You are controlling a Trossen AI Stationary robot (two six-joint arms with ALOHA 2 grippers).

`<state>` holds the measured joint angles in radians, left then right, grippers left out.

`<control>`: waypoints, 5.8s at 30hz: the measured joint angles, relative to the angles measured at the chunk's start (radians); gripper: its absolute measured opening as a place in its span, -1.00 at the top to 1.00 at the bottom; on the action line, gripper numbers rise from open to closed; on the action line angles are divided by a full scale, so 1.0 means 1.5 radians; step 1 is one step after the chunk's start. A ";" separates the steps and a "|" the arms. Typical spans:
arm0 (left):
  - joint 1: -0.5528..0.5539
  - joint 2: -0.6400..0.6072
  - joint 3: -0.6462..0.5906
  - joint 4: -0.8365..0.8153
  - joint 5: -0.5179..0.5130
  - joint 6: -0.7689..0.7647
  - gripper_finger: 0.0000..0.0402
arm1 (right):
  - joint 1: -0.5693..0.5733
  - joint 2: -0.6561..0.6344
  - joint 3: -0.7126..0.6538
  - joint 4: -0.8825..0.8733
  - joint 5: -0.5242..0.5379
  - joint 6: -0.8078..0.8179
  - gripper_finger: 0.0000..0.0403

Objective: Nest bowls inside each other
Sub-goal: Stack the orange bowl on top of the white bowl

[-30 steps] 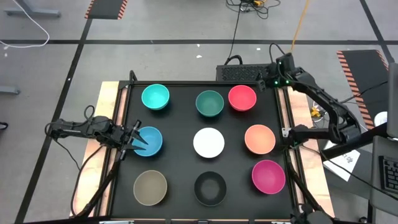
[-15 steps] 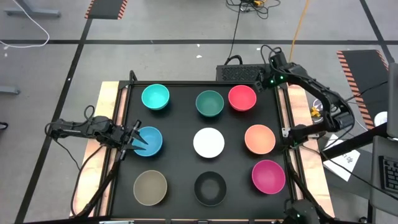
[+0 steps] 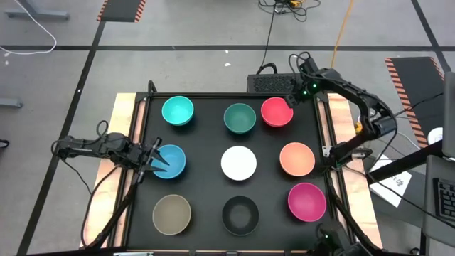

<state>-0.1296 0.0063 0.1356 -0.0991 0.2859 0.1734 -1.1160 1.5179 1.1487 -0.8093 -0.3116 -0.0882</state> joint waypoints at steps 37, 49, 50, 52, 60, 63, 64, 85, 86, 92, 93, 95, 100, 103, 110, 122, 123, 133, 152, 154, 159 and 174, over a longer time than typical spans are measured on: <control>0.000 0.000 0.000 -0.019 0.000 0.000 0.46 | 0.039 0.023 0.008 -0.048 0.084 0.031 0.25; 0.000 0.000 0.000 -0.022 0.000 0.001 0.46 | 0.070 0.143 0.010 -0.036 0.085 0.019 0.25; 0.000 0.000 0.000 -0.022 0.000 0.001 0.46 | 0.070 0.149 0.013 -0.038 0.085 0.015 0.25; 0.000 0.000 0.000 -0.022 0.000 0.001 0.46 | 0.071 0.155 0.018 -0.037 0.085 0.015 0.25; 0.000 0.000 0.000 -0.027 0.000 -0.002 0.46 | 0.073 0.157 0.042 -0.036 0.085 0.008 0.31; 0.000 0.000 0.000 -0.028 0.000 -0.012 0.46 | 0.074 0.157 0.046 -0.036 0.085 -0.005 0.45; 0.000 0.000 0.000 -0.028 0.000 -0.012 0.46 | 0.074 0.157 0.046 -0.034 0.084 -0.006 0.52; 0.000 0.000 0.000 -0.032 0.000 -0.010 0.46 | 0.072 0.150 0.085 -0.022 0.048 -0.011 1.00; 0.000 0.000 0.000 -0.032 0.000 -0.011 0.46 | 0.073 0.147 0.099 -0.034 0.048 -0.014 1.00; 0.000 0.000 0.000 -0.031 0.000 -0.011 0.46 | 0.093 0.113 0.162 -0.065 0.047 -0.017 1.00; 0.000 0.000 0.000 -0.031 0.000 -0.011 0.46 | 0.097 0.107 0.169 -0.069 0.047 -0.017 1.00; 0.000 0.000 0.000 -0.031 0.000 -0.011 0.46 | 0.107 0.093 0.177 -0.073 0.047 -0.017 1.00; 0.000 0.000 0.000 -0.016 0.000 0.001 0.46 | 0.131 0.051 0.178 -0.063 -0.007 -0.018 1.00; 0.000 0.000 0.000 -0.002 0.000 0.006 0.46 | 0.151 0.027 0.179 -0.058 -0.010 -0.017 1.00; 0.000 0.000 0.000 0.000 -0.005 0.038 0.46 | 0.206 -0.002 0.179 -0.048 -0.056 0.004 1.00; 0.000 0.000 0.000 0.000 -0.070 0.031 0.46 | 0.320 -0.003 0.179 -0.041 -0.058 0.052 1.00; 0.000 0.000 0.000 0.000 -0.072 0.036 0.46 | 0.328 -0.003 0.179 -0.040 -0.058 0.054 1.00; 0.000 0.000 0.000 0.011 -0.175 0.003 0.46 | 0.406 -0.003 0.179 -0.005 -0.059 0.069 1.00; 0.067 0.260 0.174 0.014 -0.249 -0.076 0.46 | 0.417 -0.003 0.213 -0.002 -0.055 0.047 1.00; 0.087 0.311 0.230 -0.003 -0.249 -0.074 0.46 | 0.417 0.001 0.213 -0.002 -0.054 0.046 1.00; 0.144 0.443 0.349 -0.058 -0.243 -0.094 0.46 | 0.417 0.015 0.213 -0.006 0.007 0.062 1.00; 0.229 0.713 0.502 -0.061 -0.085 -0.070 0.46 | 0.439 0.022 0.265 -0.104 0.051 0.136 1.00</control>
<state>0.2138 1.0760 0.8889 -0.1905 0.1581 0.0686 -0.4573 1.5509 1.5463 -0.9656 -0.2354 0.1153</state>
